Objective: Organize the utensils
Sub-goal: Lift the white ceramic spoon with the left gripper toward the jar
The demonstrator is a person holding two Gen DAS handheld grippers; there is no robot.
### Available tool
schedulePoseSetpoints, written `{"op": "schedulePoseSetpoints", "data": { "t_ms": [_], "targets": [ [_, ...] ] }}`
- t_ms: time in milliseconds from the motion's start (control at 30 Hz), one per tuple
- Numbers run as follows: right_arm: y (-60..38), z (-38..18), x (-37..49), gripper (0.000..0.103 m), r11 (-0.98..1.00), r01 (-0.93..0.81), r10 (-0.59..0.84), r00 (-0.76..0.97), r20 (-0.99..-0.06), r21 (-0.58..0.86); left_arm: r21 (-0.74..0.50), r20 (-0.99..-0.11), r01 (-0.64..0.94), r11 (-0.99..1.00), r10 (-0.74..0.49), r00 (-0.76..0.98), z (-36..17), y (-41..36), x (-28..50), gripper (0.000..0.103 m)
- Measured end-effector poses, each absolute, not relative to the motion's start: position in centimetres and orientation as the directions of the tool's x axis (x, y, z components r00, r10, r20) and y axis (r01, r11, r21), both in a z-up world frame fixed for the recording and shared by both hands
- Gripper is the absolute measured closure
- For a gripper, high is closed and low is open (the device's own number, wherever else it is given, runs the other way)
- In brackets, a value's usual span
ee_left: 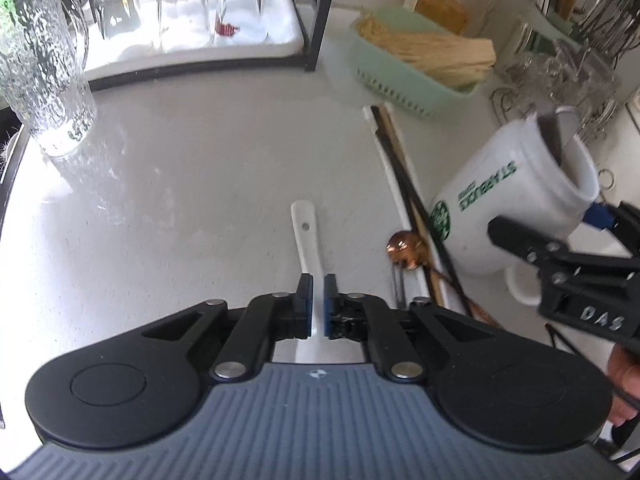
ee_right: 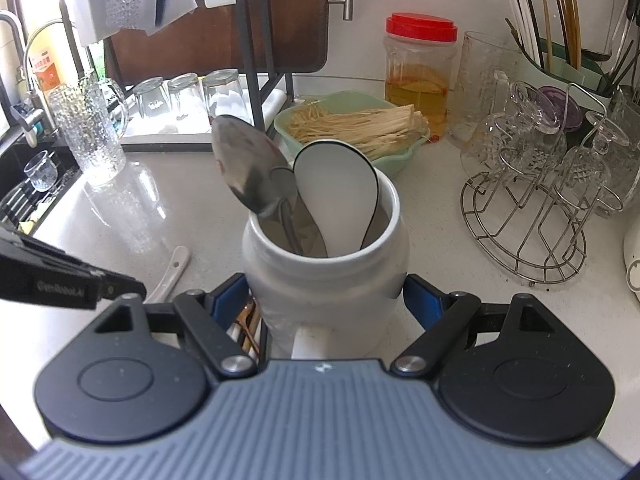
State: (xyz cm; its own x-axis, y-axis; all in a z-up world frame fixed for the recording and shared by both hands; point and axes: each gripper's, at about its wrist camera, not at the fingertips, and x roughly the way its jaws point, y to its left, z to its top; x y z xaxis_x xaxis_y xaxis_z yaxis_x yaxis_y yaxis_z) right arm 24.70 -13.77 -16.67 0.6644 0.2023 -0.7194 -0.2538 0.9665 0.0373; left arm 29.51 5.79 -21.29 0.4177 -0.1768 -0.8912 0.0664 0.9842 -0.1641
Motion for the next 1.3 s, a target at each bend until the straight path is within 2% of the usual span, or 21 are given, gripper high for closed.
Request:
{"op": "schedulePoseSetpoints", "data": {
  "t_ms": [33, 100, 233, 600, 667, 733, 867, 1300],
  "targets": [
    [-13.8, -16.7, 24.7, 0.016, 0.967, -0.254, 0.202, 0.665, -0.719, 0.037, -0.159, -0.896, 0.066, 0.985, -0.171, 0.410, -21.6, 5.7, 29.6, 0.084],
    [-13.8, -16.7, 24.7, 0.016, 0.967, -0.253, 0.202, 0.665, -0.719, 0.037, -0.153, -0.899, 0.062, 0.986, -0.165, 0.406, -21.9, 5.7, 29.8, 0.075],
    [-13.8, -16.7, 24.7, 0.016, 0.967, -0.254, 0.202, 0.665, -0.719, 0.037, -0.142, -0.907, 0.058, 0.988, -0.153, 0.393, -22.6, 5.3, 30.4, 0.071],
    [-13.8, -16.7, 25.1, 0.016, 0.965, -0.258, 0.207, 0.665, -0.718, 0.039, -0.027, -0.933, 0.072, 0.997, -0.051, 0.357, -23.0, 3.1, 31.9, 0.071],
    [-13.8, -16.7, 25.2, 0.016, 0.965, -0.260, 0.209, 0.665, -0.717, 0.040, -0.024, -0.934, 0.077, 0.997, -0.050, 0.354, -23.0, 2.7, 31.9, 0.074],
    [-13.8, -16.7, 25.2, 0.016, 0.964, -0.262, 0.210, 0.665, -0.717, 0.039, -0.017, -0.933, 0.106, 0.994, -0.054, 0.356, -23.0, 2.3, 31.9, 0.084],
    [-13.8, -16.7, 25.2, 0.016, 0.963, -0.266, 0.211, 0.663, -0.719, 0.037, -0.013, -0.930, 0.134, 0.991, -0.061, 0.364, -23.0, 2.2, 31.6, 0.084],
    [-13.8, -16.9, 24.7, 0.017, 0.962, -0.272, 0.208, 0.674, -0.708, 0.024, -0.125, -0.873, 0.039, 0.991, -0.129, 0.471, -19.3, 4.8, 28.2, 0.084]
  ]
}}
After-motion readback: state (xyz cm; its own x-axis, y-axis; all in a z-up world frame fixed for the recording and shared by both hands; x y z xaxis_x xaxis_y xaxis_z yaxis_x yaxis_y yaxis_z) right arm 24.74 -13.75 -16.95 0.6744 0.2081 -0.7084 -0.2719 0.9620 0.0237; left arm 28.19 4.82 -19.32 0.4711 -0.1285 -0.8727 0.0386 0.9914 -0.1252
